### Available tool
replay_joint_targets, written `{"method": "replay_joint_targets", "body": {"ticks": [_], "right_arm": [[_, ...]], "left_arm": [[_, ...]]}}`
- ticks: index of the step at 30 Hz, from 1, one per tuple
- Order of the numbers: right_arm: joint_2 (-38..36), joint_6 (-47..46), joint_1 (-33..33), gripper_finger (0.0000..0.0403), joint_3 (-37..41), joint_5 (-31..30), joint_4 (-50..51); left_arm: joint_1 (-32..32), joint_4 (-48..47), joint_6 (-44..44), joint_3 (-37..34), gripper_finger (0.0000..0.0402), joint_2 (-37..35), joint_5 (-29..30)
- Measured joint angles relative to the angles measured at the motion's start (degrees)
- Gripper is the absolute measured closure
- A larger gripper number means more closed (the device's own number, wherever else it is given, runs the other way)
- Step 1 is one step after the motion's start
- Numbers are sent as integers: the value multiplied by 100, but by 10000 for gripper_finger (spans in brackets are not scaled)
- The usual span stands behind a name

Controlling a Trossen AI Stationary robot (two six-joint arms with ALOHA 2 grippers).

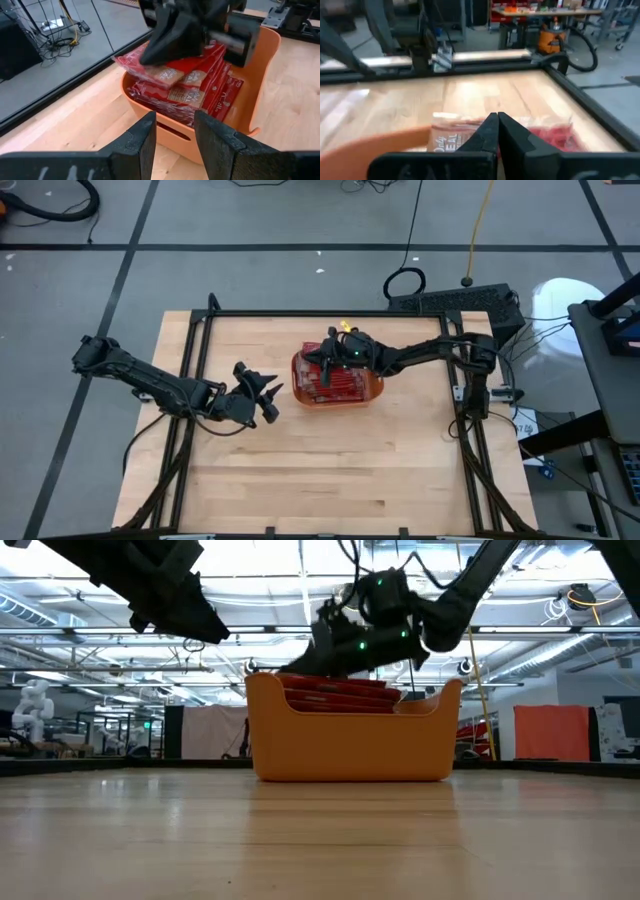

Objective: Sort popcorn bags into baskets
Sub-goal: Put the red popcorn bag into the orange bin

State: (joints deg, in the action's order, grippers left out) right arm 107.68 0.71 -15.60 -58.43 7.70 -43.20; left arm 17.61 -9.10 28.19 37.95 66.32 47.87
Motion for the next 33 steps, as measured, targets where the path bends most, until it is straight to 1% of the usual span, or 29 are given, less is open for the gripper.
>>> {"method": "replay_joint_targets", "body": {"ticks": [4, 10, 15, 21, 26, 30, 33], "right_arm": [[256, -22, -45, 398, -13, 300, -121], [437, -29, -35, 397, -20, 317, -126], [443, 54, -31, 402, -17, 333, 346], [452, 68, -31, 402, -10, 337, 578], [291, 50, -31, 402, -5, 457, 584], [-40, 38, 4, 402, 19, 477, 687], [-311, 82, 60, 403, 31, 474, 951]], "left_arm": [[0, -1, -7, 0, 266, 0, 0], [-11, -2, -38, 0, 266, 0, 0], [-11, -7, -71, 0, 266, 0, 0], [-11, -22, -97, 0, 266, 2, 0], [-11, -72, -105, 0, 266, 2, 0], [-11, -142, -102, 0, 266, 2, 0], [-11, -162, -101, 0, 266, 2, 1]]}}
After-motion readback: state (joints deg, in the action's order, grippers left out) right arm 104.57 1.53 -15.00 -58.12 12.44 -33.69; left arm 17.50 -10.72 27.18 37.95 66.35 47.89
